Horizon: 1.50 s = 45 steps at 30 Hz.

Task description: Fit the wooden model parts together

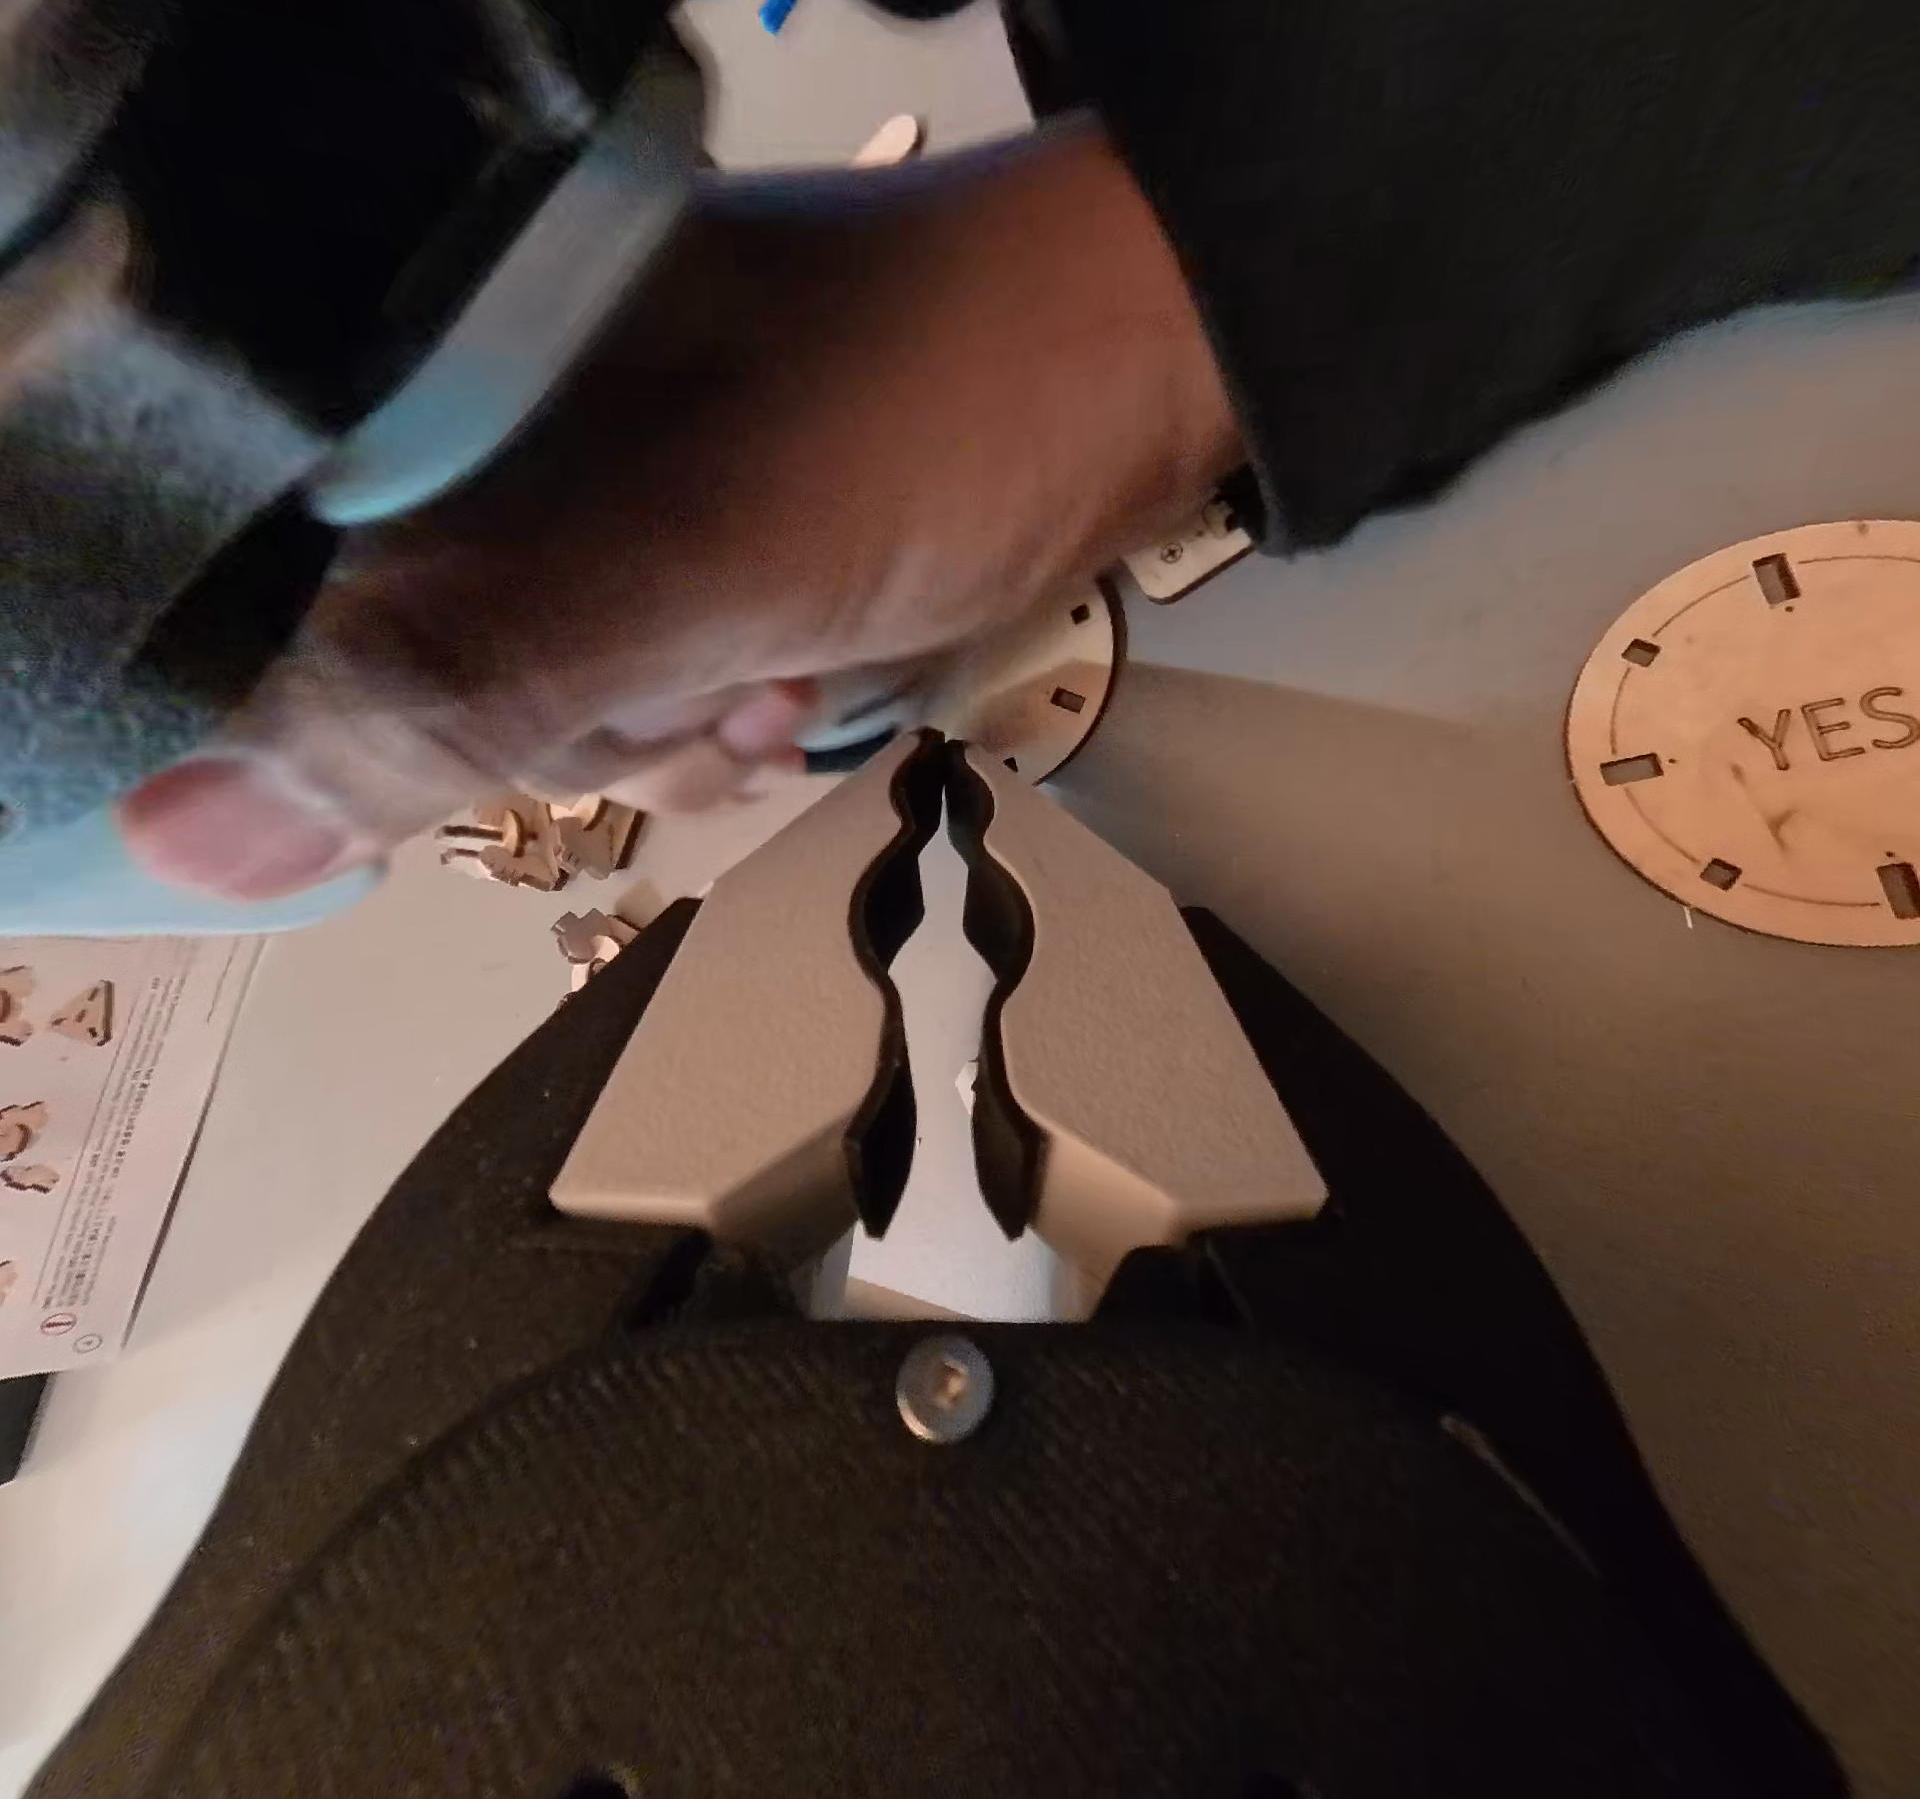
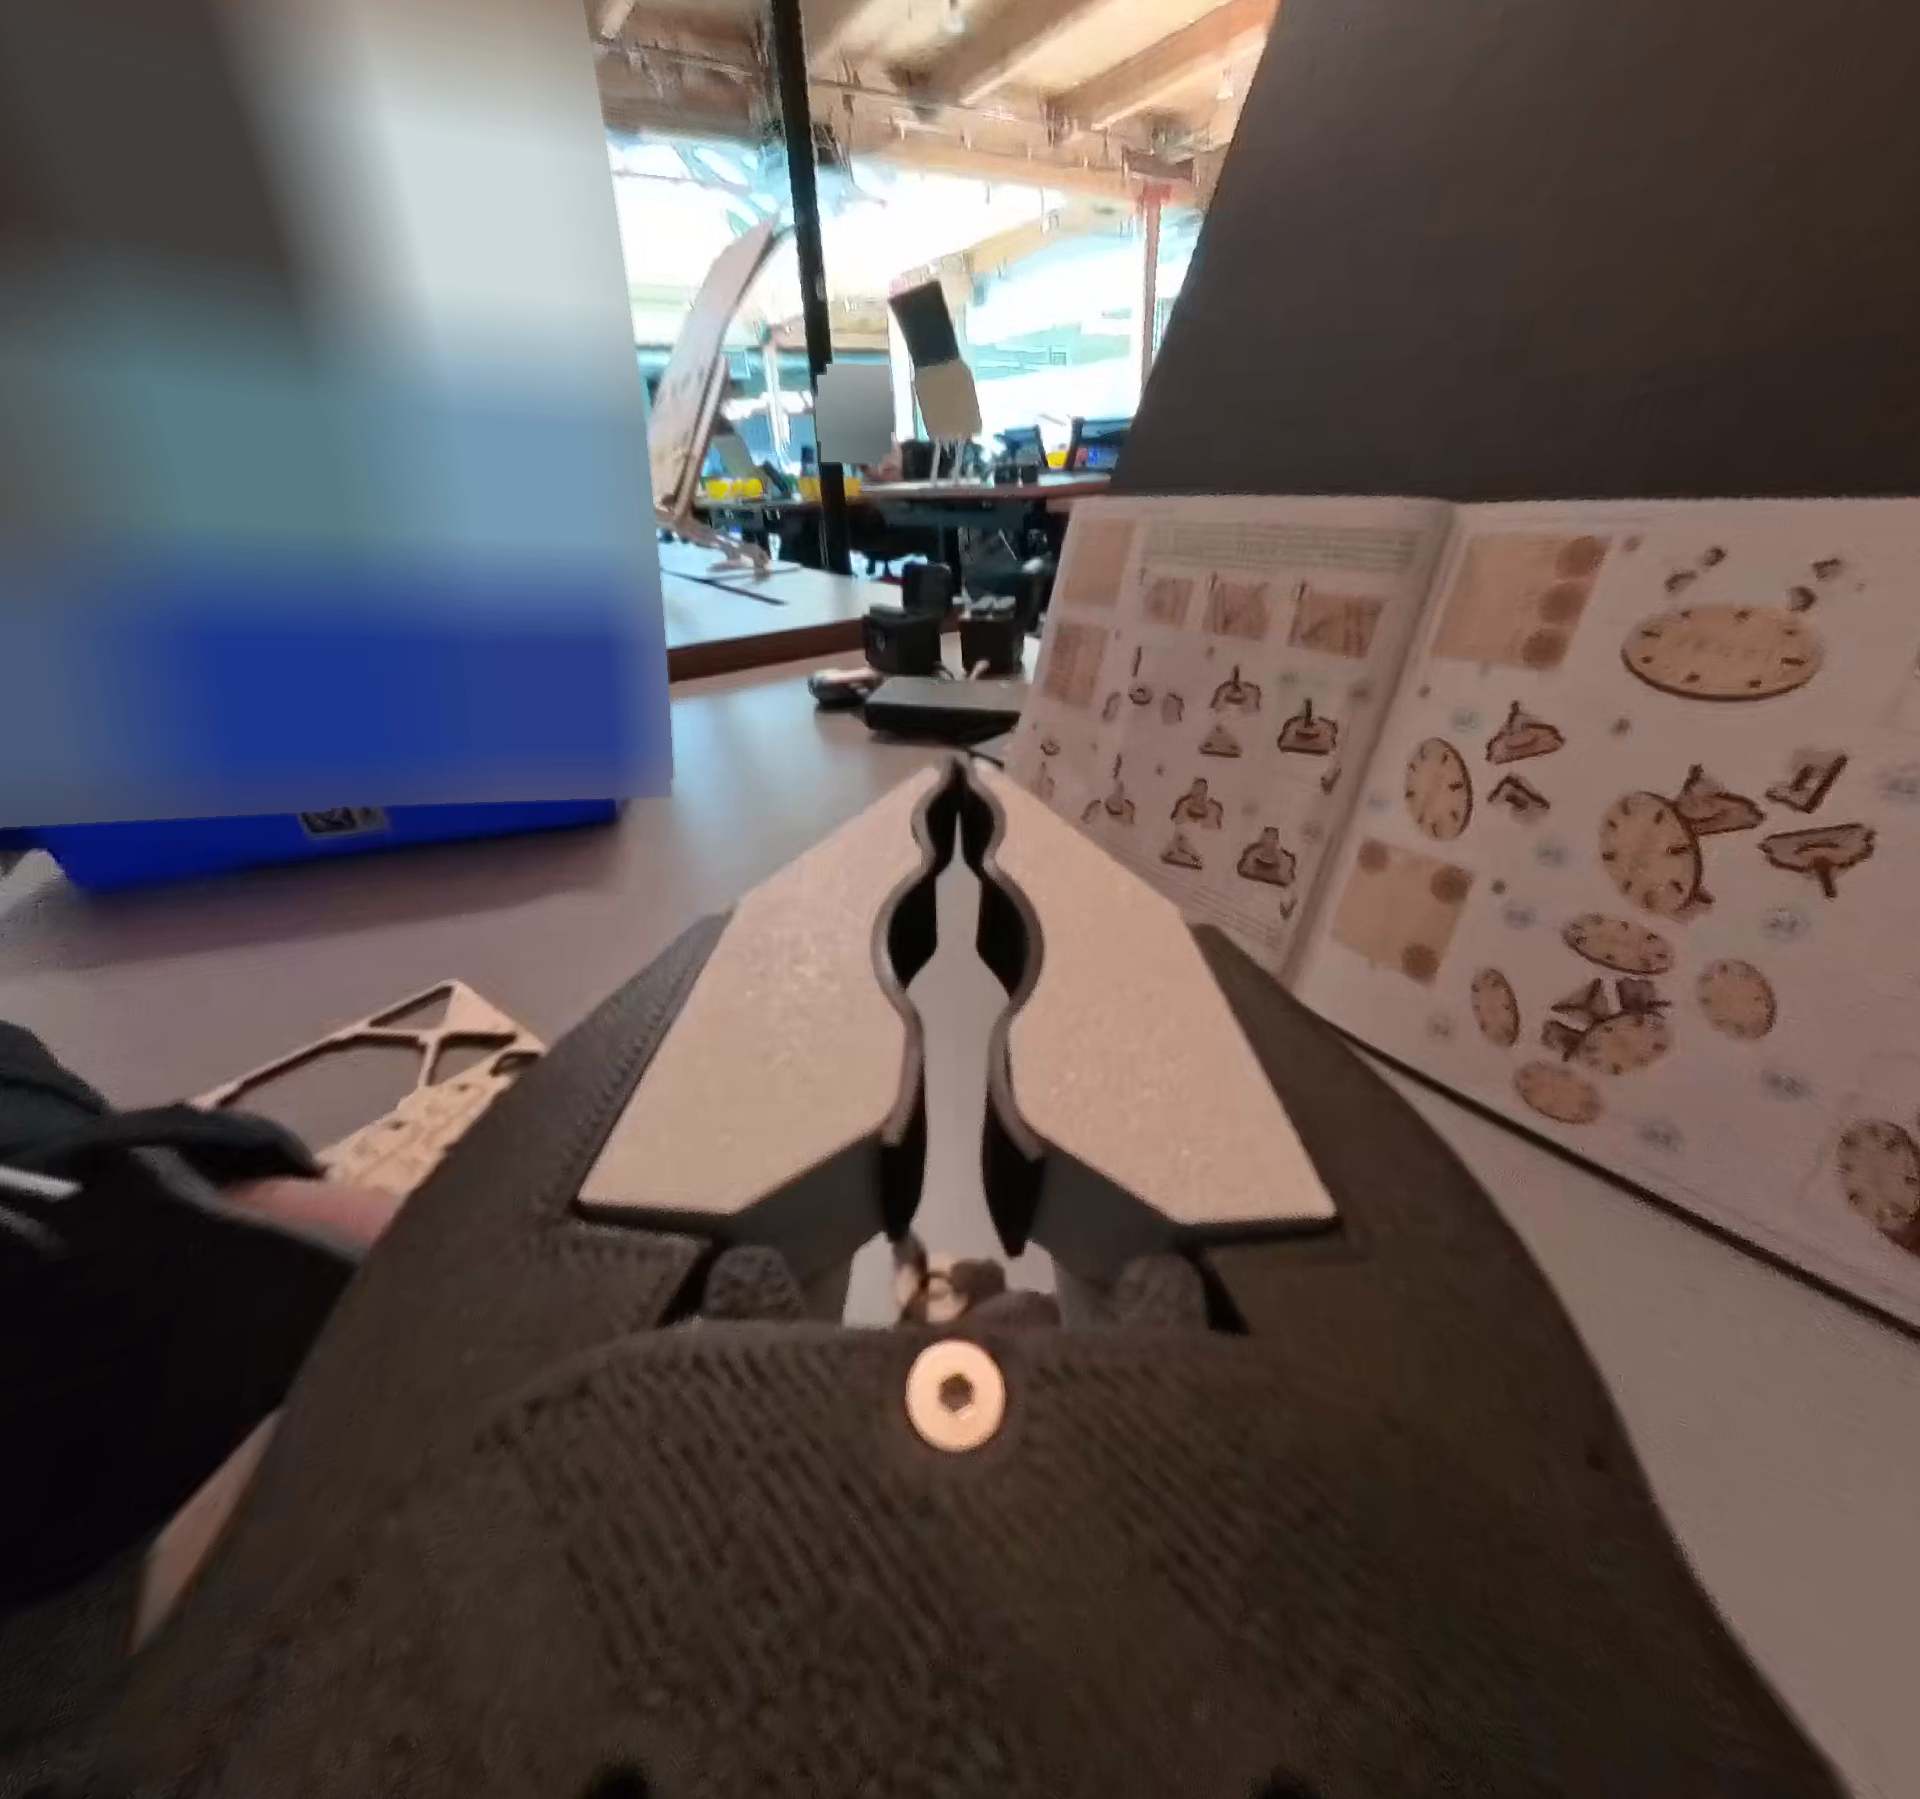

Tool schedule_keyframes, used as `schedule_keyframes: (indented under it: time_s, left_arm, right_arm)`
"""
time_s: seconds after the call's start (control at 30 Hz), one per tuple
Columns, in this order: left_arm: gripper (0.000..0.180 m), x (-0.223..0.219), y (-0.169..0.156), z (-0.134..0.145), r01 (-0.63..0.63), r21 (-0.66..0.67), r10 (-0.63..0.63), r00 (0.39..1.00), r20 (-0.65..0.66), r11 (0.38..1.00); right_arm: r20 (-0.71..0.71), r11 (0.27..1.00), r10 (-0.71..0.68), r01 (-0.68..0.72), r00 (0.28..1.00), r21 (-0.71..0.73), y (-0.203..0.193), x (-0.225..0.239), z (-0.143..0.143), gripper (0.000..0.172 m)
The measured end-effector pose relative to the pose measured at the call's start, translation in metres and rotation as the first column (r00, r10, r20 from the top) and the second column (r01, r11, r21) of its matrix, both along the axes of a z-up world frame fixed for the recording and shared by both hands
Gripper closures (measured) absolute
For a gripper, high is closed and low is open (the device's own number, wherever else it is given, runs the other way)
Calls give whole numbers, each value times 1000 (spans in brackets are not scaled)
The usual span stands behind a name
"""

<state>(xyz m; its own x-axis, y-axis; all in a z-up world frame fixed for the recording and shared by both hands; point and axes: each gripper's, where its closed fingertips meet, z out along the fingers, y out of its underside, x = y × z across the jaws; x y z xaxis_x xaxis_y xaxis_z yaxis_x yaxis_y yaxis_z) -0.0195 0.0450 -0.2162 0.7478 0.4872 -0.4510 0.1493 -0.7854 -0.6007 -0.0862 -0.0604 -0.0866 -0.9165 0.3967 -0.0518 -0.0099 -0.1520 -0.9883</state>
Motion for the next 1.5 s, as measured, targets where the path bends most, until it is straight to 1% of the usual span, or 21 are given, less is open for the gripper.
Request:
schedule_keyframes:
  time_s: [0.07,0.13,0.2,0.23,0.3,0.37,0.43,0.5,0.53,0.6,0.7,0.83,0.87,0.93,0.97,1.07,1.2,1.23,1.33,1.4,1.5]
  left_arm:
    - [180,0,0,0,0,-5,0,1000,-4,1000]
    - [180,0,0,0,1,1,-1,1000,0,1000]
    - [180,0,0,0,-1,8,1,1000,8,1000]
    - [180,0,0,0,0,7,0,1000,7,1000]
    - [180,0,0,0,0,-1,0,1000,-1,1000]
    - [180,0,0,0,0,-9,0,1000,-7,1000]
    - [180,0,0,0,0,-3,0,1000,-3,1000]
    - [180,0,0,0,-1,5,1,1000,5,1000]
    - [180,-1,0,0,-1,5,1,1000,5,1000]
    - [180,0,0,0,-1,-1,1,1000,-1,1000]
    - [180,-1,0,0,0,-10,0,1000,-9,1000]
    - [180,-1,0,0,0,5,0,1000,4,1000]
    - [180,-1,0,0,0,5,0,1000,4,1000]
    - [180,-1,0,0,0,-1,0,1000,-2,1000]
    - [179,-1,0,0,0,-5,0,1000,-6,1000]
    - [180,-1,0,0,1,-9,-1,1000,-10,1000]
    - [180,-1,0,1,1,0,-1,1000,-1,1000]
    - [180,-1,0,1,1,0,-1,1000,-3,1000]
    - [180,0,0,1,3,-7,-3,1000,-9,1000]
    - [179,0,-1,1,4,-16,-4,1000,-16,1000]
    - [180,0,-1,1,7,-19,-7,1000,-18,1000]
  right_arm:
    - [-19,1000,-23,24,1000,5,1,-9,1,172]
    - [-9,999,-13,13,1000,-52,6,-7,16,172]
    - [-52,997,-26,22,998,-69,12,-1,30,172]
    - [-43,998,-15,12,999,-68,12,2,28,172]
    - [3,1000,-4,4,1000,11,3,-2,-3,172]
    - [-21,1000,-23,24,1000,11,2,-12,-3,172]
    - [-19,999,-22,21,1000,-33,6,-12,10,172]
    - [-76,998,-37,32,996,-60,12,-5,28,172]
    - [-71,998,-24,20,997,-65,13,-1,27,172]
    - [-20,1000,-10,11,1000,3,3,-6,-3,172]
    - [-34,999,-44,44,998,13,5,-20,-6,172]
    - [-75,996,-58,53,996,-68,19,-12,27,172]
    - [-57,997,-39,35,998,-70,18,-7,25,172]
    - [6,1000,-17,17,1000,21,6,-10,-10,172]
    - [14,999,-20,20,1000,26,3,-14,-12,172]
    - [-12,999,-52,52,999,12,6,-26,-8,172]
    - [-41,993,-72,68,997,-93,27,-21,31,172]
    - [-16,993,-52,50,999,-110,27,-19,32,172]
    - [59,999,-22,24,998,-31,13,-18,-7,172]
    - [29,997,-44,46,999,-62,16,-27,6,172]
    - [3,981,-115,114,993,-157,39,-35,35,172]
